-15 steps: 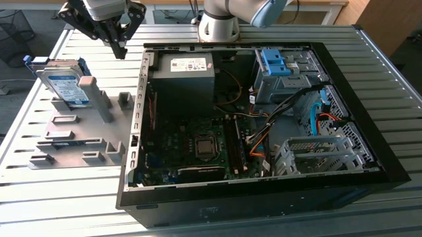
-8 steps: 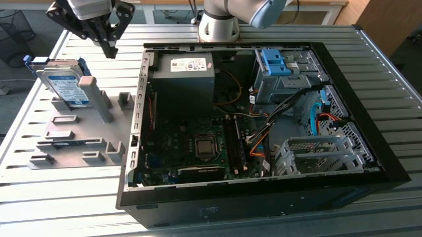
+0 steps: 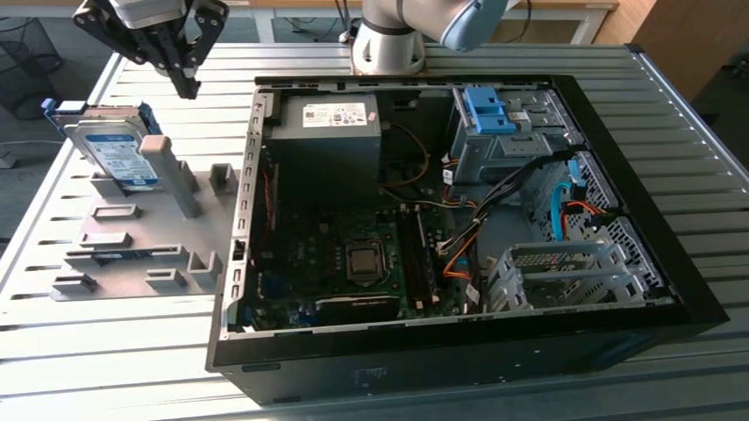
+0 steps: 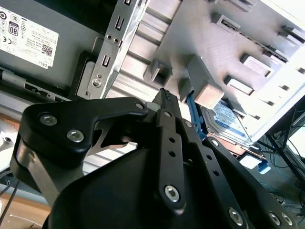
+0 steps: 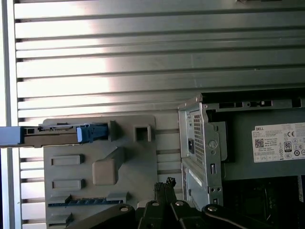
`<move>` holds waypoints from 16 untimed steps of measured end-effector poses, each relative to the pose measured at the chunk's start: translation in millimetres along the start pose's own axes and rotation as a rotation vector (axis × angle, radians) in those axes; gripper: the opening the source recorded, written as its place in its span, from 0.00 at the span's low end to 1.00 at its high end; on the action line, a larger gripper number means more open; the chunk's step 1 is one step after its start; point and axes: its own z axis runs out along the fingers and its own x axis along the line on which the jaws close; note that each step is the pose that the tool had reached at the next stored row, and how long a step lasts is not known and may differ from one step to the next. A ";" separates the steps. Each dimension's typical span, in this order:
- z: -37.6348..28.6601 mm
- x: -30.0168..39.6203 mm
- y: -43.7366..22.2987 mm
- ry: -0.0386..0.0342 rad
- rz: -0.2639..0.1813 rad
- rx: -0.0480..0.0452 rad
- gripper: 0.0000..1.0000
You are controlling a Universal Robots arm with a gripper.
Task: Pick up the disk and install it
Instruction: 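Reach for the disk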
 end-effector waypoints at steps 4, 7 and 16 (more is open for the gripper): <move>0.0 0.7 0.0 0.0000 0.000 0.0000 0.11; -0.1 6.1 -0.5 0.0000 0.000 0.0000 0.11; 0.0 7.7 -0.6 0.0000 0.000 0.0000 0.11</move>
